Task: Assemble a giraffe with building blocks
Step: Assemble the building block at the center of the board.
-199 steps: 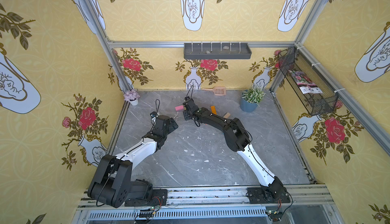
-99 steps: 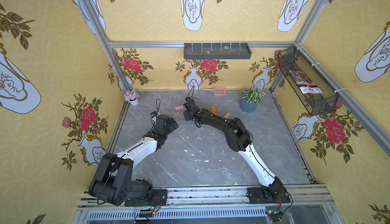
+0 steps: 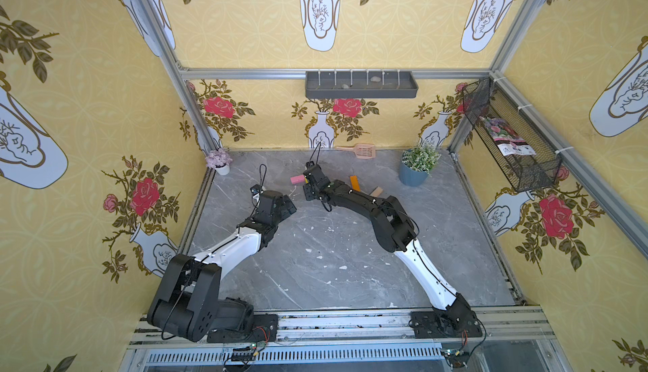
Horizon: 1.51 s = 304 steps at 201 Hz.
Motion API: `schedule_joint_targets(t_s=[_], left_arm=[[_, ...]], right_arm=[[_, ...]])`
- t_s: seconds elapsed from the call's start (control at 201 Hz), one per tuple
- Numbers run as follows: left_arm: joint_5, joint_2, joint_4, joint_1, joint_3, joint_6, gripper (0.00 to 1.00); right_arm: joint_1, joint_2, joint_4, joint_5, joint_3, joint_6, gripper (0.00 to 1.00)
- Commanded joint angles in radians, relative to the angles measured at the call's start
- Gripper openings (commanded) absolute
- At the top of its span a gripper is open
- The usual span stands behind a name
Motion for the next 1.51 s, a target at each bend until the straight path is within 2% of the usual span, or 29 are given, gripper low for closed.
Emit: schedule_joint_targets(t_s=[0.0, 0.229, 0.284, 0.403, 0.573, 0.697, 0.826, 0.931, 1.016, 1.09, 1.155, 1.26, 1.319, 1.509], left_arm=[[0.007, -0.001, -0.015, 0.0, 0.005, 0.011, 0.99], [0.009, 0.0, -0.017, 0.0, 0.008, 0.012, 0.99], [0.011, 0.0, -0.017, 0.0, 0.01, 0.012, 0.99], [0.024, 0.001, -0.029, 0.0, 0.016, 0.015, 0.99], [-0.014, -0.02, -0.099, 0.0, 0.035, 0.004, 0.99], [-0.063, -0.048, -0.089, -0.001, 0.017, -0.002, 0.99], [-0.095, -0.07, 0.066, -0.008, -0.068, 0.015, 0.99], [0.058, -0.051, 0.237, -0.012, -0.131, 0.05, 0.99], [0.274, 0.027, 0.245, -0.03, -0.064, 0.12, 0.99], [0.378, 0.111, 0.236, -0.081, 0.002, 0.154, 0.99], [0.398, 0.174, 0.237, -0.132, 0.038, 0.161, 0.99], [0.433, 0.243, 0.235, -0.143, 0.072, 0.16, 0.99], [0.454, 0.258, 0.232, -0.141, 0.084, 0.17, 0.99], [0.462, 0.256, 0.209, -0.142, 0.093, 0.192, 0.99]], right_arm=[[0.003, 0.014, -0.047, -0.013, 0.002, 0.012, 0.36], [0.003, 0.011, -0.054, 0.007, -0.004, 0.001, 0.39], [0.003, 0.009, -0.052, 0.011, -0.004, 0.002, 0.45], [0.003, -0.013, -0.053, 0.022, -0.013, 0.002, 0.76], [0.003, -0.119, -0.021, 0.057, -0.101, 0.01, 0.89], [0.003, -0.242, 0.015, 0.105, -0.255, 0.016, 0.9], [-0.004, -0.391, 0.031, 0.15, -0.46, 0.036, 0.9], [-0.025, -0.463, 0.018, 0.133, -0.595, 0.07, 0.86], [-0.043, -0.512, -0.01, 0.108, -0.67, 0.111, 0.83], [-0.058, -0.55, -0.01, 0.077, -0.73, 0.135, 0.81], [-0.067, -0.57, -0.009, 0.058, -0.757, 0.147, 0.78], [-0.076, -0.579, -0.006, 0.041, -0.774, 0.159, 0.72], [-0.076, -0.577, 0.004, 0.03, -0.778, 0.159, 0.67], [-0.077, -0.531, 0.016, 0.012, -0.752, 0.151, 0.63]])
